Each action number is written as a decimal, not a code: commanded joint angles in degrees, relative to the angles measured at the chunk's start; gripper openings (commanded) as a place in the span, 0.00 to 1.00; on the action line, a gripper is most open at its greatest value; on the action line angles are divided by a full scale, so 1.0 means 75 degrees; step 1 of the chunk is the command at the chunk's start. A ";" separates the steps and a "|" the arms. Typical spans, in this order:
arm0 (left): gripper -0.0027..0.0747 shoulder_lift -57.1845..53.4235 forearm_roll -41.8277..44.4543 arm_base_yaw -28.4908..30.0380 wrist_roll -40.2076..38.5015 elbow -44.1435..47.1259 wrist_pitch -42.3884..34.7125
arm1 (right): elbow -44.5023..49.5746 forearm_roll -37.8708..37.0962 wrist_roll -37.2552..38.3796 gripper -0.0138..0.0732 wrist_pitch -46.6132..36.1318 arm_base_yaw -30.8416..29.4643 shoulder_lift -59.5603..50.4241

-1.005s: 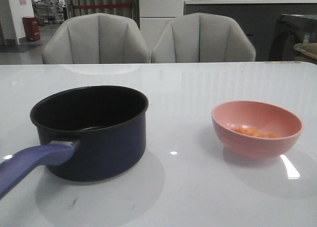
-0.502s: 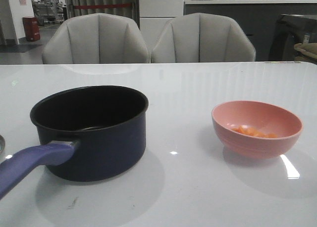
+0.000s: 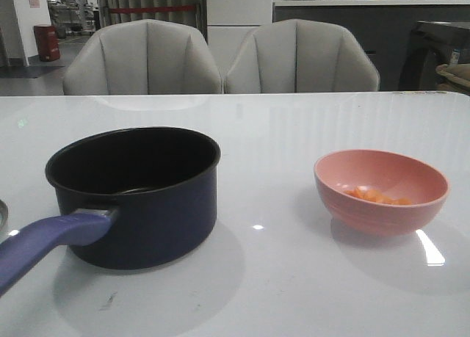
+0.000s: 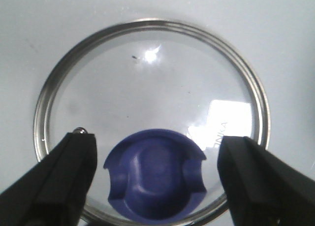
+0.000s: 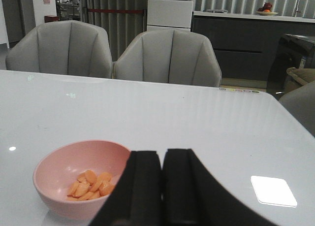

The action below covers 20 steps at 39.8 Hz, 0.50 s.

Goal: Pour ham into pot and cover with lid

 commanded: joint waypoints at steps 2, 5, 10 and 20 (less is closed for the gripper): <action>0.65 -0.1090 -0.0139 -0.0007 0.0066 0.0259 -0.0348 | 0.0080 -0.0076 0.0003 0.31 -0.0651 -0.0036 -0.0154; 0.63 -0.1637 -0.0139 -0.0007 0.0183 0.0687 -0.0614 | 0.0080 -0.0076 0.0003 0.31 -0.0651 -0.0036 -0.0154; 0.63 -0.2656 -0.0423 -0.0007 0.0183 0.1516 -0.1309 | 0.0080 -0.0076 0.0003 0.31 -0.0651 -0.0036 -0.0154; 0.63 -0.5289 -0.0684 -0.0101 0.0183 0.3264 -0.2860 | 0.0080 -0.0076 0.0003 0.31 -0.0651 -0.0036 -0.0154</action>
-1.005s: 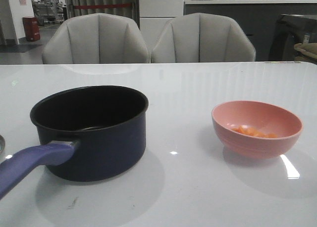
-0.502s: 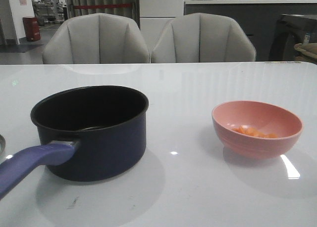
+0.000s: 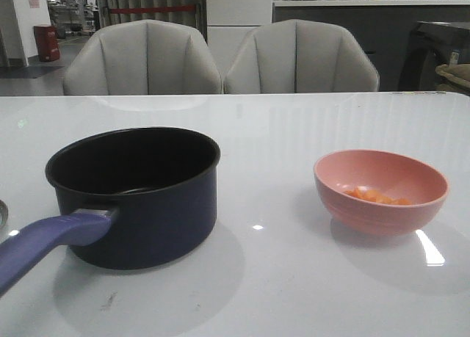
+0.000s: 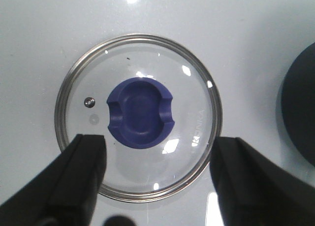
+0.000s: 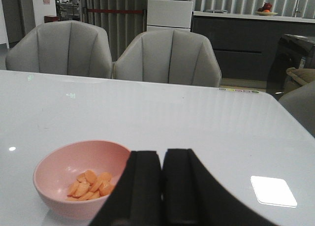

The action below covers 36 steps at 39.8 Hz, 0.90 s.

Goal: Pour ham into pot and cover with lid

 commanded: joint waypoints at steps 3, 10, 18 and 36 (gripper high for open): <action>0.63 -0.1769 -0.0240 -0.0293 -0.0008 0.0530 -0.1115 | 0.0080 -0.0076 0.0003 0.31 -0.0651 -0.0036 -0.0154; 0.63 -0.3534 -0.0238 -0.0692 -0.0008 0.0866 -0.1120 | 0.0080 -0.0076 0.0003 0.31 -0.0651 -0.0036 -0.0154; 0.63 -0.4889 -0.0026 -0.0931 -0.0008 0.1288 -0.1346 | 0.0080 -0.0076 0.0003 0.31 -0.0651 -0.0036 -0.0154; 0.63 -0.7380 0.0389 -0.1923 -0.0008 0.3158 -0.2675 | 0.0080 -0.0076 0.0003 0.31 -0.0651 -0.0036 -0.0146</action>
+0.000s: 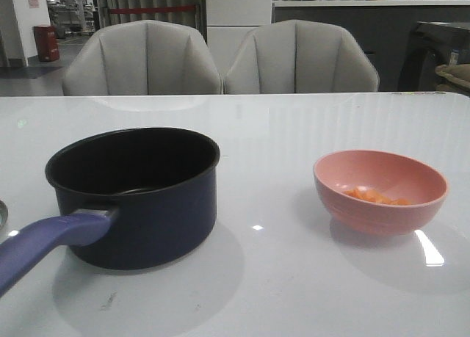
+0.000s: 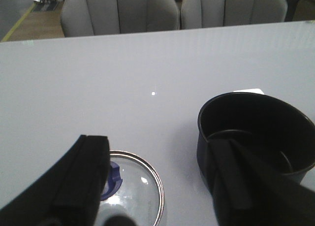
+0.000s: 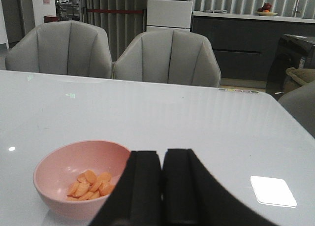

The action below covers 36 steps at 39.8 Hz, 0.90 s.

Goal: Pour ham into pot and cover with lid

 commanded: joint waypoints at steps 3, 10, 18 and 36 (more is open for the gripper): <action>0.63 -0.0798 -0.0016 -0.0105 -0.0008 0.0115 -0.1045 | 0.0080 -0.0076 0.0003 0.31 -0.0651 -0.0036 -0.0146; 0.63 -0.1190 -0.0016 -0.0105 -0.0008 0.0334 -0.1444 | 0.0080 -0.0076 0.0003 0.31 -0.0651 -0.0036 -0.0146; 0.63 -0.1190 -0.0016 -0.0105 -0.0008 0.0370 -0.1527 | 0.0080 -0.0076 0.0003 0.31 -0.0651 -0.0036 -0.0146; 0.53 -0.1190 0.0052 -0.0105 -0.0008 0.0370 -0.1596 | -0.1538 0.0502 0.0253 0.31 -0.0180 -0.0021 0.0823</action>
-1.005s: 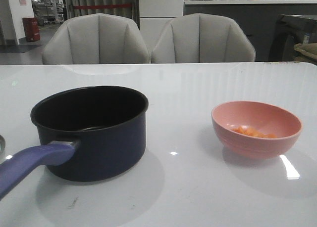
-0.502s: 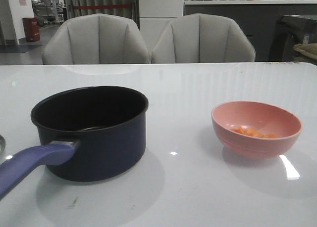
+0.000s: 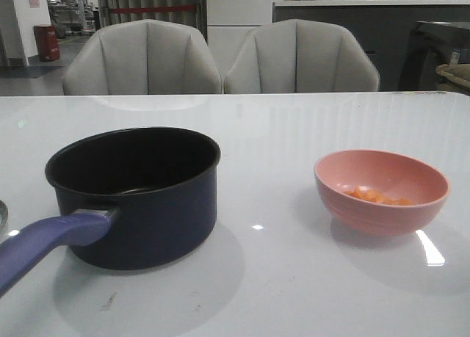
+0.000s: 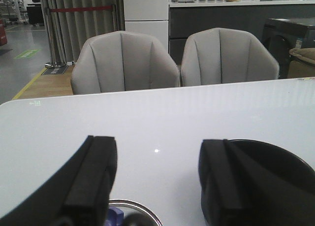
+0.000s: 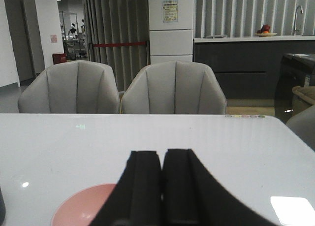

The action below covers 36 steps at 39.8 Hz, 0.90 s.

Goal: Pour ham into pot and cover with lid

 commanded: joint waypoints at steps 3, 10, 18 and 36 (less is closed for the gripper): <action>0.52 0.0083 -0.0005 -0.0057 -0.0008 -0.0192 -0.0678 | -0.1392 0.0068 0.0037 0.31 0.0805 -0.0021 0.1173; 0.52 0.0083 -0.0005 -0.0057 -0.0008 -0.0192 -0.0678 | -0.2125 0.0068 0.0037 0.31 0.2025 -0.0021 0.2203; 0.52 0.0083 -0.0005 -0.0057 -0.0008 -0.0192 -0.0678 | -0.2101 0.0103 0.0038 0.32 0.2091 -0.0021 0.2664; 0.52 0.0083 -0.0005 -0.0057 -0.0008 -0.0192 -0.0678 | -0.4419 0.1066 0.0038 0.69 0.4154 -0.0021 0.6325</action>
